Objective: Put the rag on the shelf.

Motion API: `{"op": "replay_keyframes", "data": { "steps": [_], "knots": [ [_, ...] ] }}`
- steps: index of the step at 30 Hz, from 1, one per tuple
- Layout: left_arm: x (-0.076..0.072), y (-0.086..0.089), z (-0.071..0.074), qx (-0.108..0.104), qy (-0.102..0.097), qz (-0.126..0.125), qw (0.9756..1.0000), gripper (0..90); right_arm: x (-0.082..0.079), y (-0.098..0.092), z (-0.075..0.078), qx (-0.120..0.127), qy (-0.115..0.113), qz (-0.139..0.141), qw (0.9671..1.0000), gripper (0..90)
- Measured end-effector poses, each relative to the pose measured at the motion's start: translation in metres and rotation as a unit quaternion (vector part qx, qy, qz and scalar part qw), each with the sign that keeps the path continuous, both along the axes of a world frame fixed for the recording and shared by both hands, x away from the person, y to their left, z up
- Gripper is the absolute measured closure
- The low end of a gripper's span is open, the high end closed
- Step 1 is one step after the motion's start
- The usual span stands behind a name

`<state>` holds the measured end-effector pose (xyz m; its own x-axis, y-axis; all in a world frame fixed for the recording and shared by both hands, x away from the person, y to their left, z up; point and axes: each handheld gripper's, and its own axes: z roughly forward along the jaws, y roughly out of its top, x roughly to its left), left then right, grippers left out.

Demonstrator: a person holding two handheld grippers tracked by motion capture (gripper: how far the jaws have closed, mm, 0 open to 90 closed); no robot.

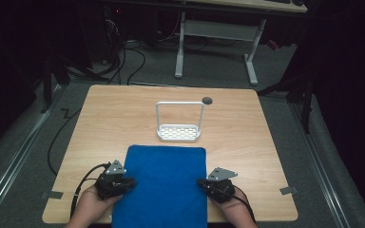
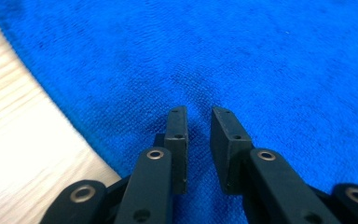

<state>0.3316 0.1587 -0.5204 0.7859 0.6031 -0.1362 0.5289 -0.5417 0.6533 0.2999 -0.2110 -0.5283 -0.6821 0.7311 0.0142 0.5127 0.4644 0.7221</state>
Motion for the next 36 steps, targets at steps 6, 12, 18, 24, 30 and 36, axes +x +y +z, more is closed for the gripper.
{"op": "replay_keyframes", "data": {
  "steps": [6, 12, 18, 24, 30, 36],
  "knots": [
    [-0.008, -0.020, -0.001, -0.005, -0.010, -0.028, 0.9995, 77.4, 0.002, -0.013, 0.001, 0.001, 0.005, -0.012, 0.9999, 88.2],
    [-0.014, -0.037, -0.003, -0.017, -0.015, -0.045, 0.9987, 77.5, 0.003, -0.020, 0.001, -0.003, 0.005, -0.020, 0.9998, 88.1],
    [-0.015, -0.041, -0.004, -0.022, -0.017, -0.051, 0.9983, 77.2, 0.002, -0.039, 0.001, -0.006, -0.001, -0.044, 0.9990, 88.0],
    [-0.014, -0.041, -0.004, -0.025, -0.013, -0.053, 0.9982, 75.7, 0.000, -0.048, 0.001, 0.001, 0.000, -0.058, 0.9983, 87.5],
    [-0.012, -0.037, -0.004, -0.027, -0.005, -0.056, 0.9981, 74.2, 0.000, -0.049, 0.000, 0.008, 0.002, -0.057, 0.9983, 84.1],
    [-0.006, -0.026, -0.003, -0.030, 0.008, -0.039, 0.9987, 71.8, -0.001, -0.049, 0.002, 0.018, 0.004, -0.052, 0.9985, 72.8]
  ]
}}
